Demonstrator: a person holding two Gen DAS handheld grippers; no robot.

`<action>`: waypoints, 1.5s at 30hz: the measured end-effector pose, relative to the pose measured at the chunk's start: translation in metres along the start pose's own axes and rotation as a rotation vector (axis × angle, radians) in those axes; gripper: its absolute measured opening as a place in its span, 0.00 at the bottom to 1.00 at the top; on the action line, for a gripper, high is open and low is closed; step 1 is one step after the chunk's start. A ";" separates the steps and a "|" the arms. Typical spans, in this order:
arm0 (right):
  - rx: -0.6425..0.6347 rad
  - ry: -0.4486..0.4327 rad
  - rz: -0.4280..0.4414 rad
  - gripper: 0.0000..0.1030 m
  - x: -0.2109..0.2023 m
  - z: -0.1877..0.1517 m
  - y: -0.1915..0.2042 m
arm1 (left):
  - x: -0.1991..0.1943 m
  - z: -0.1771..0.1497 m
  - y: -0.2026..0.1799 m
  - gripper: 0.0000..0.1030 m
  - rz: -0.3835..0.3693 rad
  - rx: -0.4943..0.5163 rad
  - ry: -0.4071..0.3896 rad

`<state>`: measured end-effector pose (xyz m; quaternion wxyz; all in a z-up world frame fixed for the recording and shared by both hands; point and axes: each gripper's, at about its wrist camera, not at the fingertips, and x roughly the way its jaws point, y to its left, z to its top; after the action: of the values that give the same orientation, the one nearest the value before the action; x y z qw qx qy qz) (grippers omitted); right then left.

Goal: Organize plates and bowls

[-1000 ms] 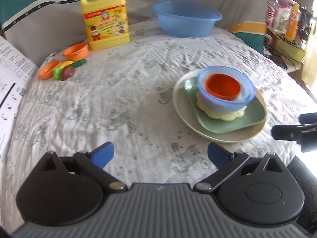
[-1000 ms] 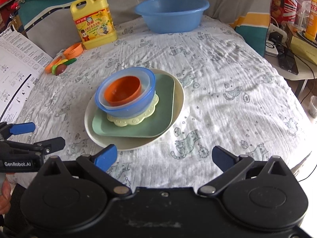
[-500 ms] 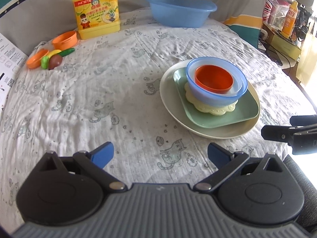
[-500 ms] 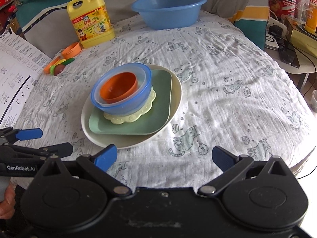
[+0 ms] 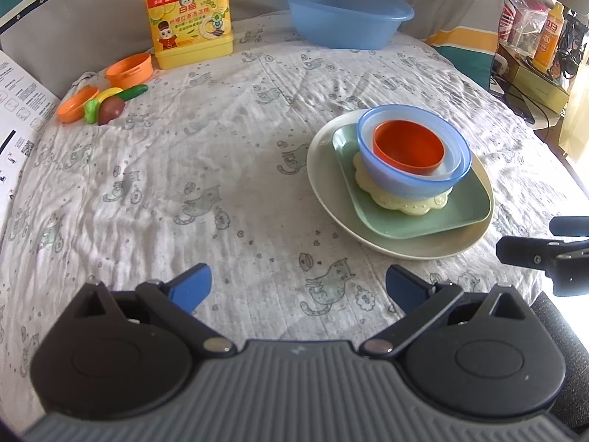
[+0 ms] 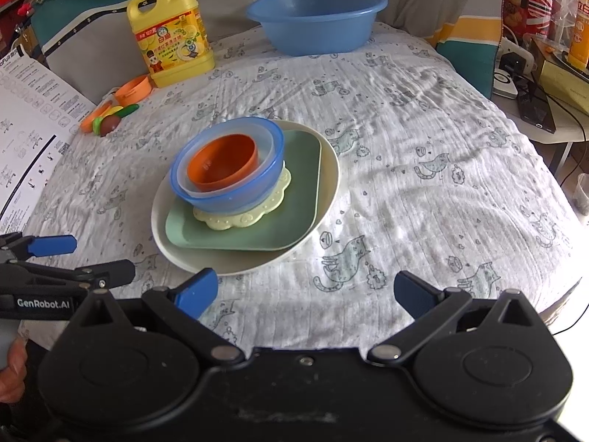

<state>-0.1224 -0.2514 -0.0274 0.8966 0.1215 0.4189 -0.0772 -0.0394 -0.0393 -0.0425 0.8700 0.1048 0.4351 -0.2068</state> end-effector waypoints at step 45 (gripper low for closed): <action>-0.030 0.000 0.002 1.00 0.001 0.006 0.002 | -0.002 0.000 -0.003 1.00 0.017 0.014 -0.001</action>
<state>-0.1164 -0.2509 -0.0238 0.8983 0.1085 0.4200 -0.0701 -0.0420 -0.0414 -0.0409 0.8712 0.1144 0.4322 -0.2026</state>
